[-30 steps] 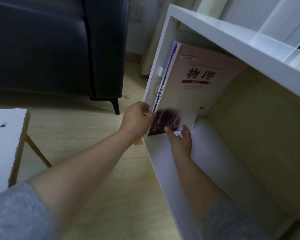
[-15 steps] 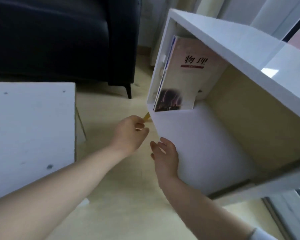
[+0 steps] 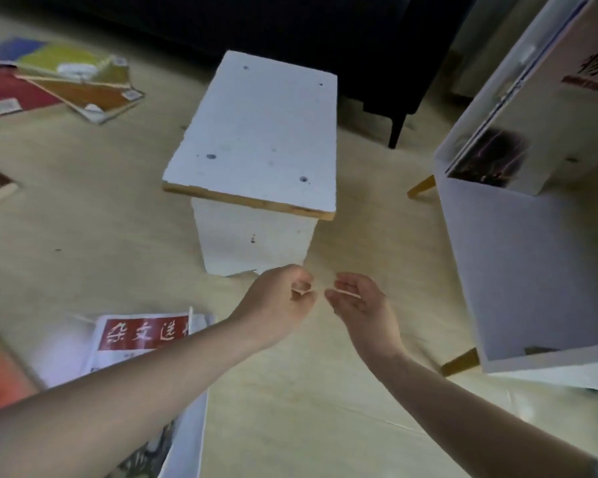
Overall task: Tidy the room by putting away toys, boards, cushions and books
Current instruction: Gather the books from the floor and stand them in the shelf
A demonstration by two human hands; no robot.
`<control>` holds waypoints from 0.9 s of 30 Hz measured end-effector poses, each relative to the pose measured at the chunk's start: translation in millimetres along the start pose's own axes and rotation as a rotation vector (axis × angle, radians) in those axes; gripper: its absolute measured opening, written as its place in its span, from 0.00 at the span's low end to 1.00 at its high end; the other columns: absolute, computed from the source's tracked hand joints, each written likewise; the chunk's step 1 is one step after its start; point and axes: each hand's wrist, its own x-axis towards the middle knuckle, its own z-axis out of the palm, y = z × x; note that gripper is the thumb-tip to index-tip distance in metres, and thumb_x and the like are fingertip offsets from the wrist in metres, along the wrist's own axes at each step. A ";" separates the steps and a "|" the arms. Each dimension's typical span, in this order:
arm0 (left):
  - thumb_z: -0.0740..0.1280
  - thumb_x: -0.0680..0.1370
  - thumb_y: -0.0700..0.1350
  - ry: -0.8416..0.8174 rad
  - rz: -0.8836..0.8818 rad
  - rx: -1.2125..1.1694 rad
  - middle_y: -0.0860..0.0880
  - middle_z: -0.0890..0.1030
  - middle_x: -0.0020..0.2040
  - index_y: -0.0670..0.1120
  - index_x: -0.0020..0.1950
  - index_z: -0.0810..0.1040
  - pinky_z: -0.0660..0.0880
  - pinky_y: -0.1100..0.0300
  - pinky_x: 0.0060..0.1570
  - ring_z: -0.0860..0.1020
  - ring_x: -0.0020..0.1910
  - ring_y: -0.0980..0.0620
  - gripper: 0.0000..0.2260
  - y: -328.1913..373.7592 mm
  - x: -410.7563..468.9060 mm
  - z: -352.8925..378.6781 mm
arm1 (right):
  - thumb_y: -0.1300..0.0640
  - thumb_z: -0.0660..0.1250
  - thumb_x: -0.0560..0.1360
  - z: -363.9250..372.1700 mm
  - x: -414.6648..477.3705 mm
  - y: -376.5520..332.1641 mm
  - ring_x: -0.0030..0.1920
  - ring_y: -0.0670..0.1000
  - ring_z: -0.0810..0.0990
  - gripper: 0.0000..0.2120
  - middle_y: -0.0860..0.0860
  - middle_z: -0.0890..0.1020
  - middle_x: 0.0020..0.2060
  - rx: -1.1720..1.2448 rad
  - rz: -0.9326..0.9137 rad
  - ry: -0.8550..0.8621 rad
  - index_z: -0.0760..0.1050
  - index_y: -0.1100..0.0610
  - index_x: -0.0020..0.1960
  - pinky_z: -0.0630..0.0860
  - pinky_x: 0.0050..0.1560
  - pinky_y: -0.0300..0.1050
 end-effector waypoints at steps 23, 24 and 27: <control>0.66 0.77 0.41 0.330 -0.378 0.015 0.50 0.81 0.52 0.43 0.57 0.78 0.74 0.65 0.47 0.79 0.49 0.53 0.10 -190.1 -175.4 -136.4 | 0.59 0.71 0.73 221.0 -88.5 -25.4 0.49 0.39 0.77 0.13 0.41 0.79 0.48 -0.244 -0.408 -0.488 0.77 0.49 0.56 0.71 0.50 0.27; 0.66 0.76 0.40 0.354 -0.399 0.009 0.49 0.81 0.51 0.42 0.57 0.78 0.73 0.66 0.46 0.79 0.48 0.53 0.10 -196.9 -179.9 -139.9 | 0.59 0.71 0.73 228.8 -88.3 -26.8 0.50 0.39 0.77 0.13 0.41 0.79 0.49 -0.259 -0.419 -0.544 0.77 0.49 0.56 0.71 0.50 0.27; 0.66 0.76 0.40 0.435 -0.453 0.028 0.50 0.80 0.47 0.43 0.56 0.79 0.69 0.73 0.42 0.78 0.45 0.53 0.09 -212.2 -194.4 -148.1 | 0.57 0.71 0.73 253.1 -90.5 -25.6 0.53 0.43 0.78 0.15 0.44 0.80 0.53 -0.333 -0.440 -0.658 0.77 0.51 0.59 0.75 0.52 0.38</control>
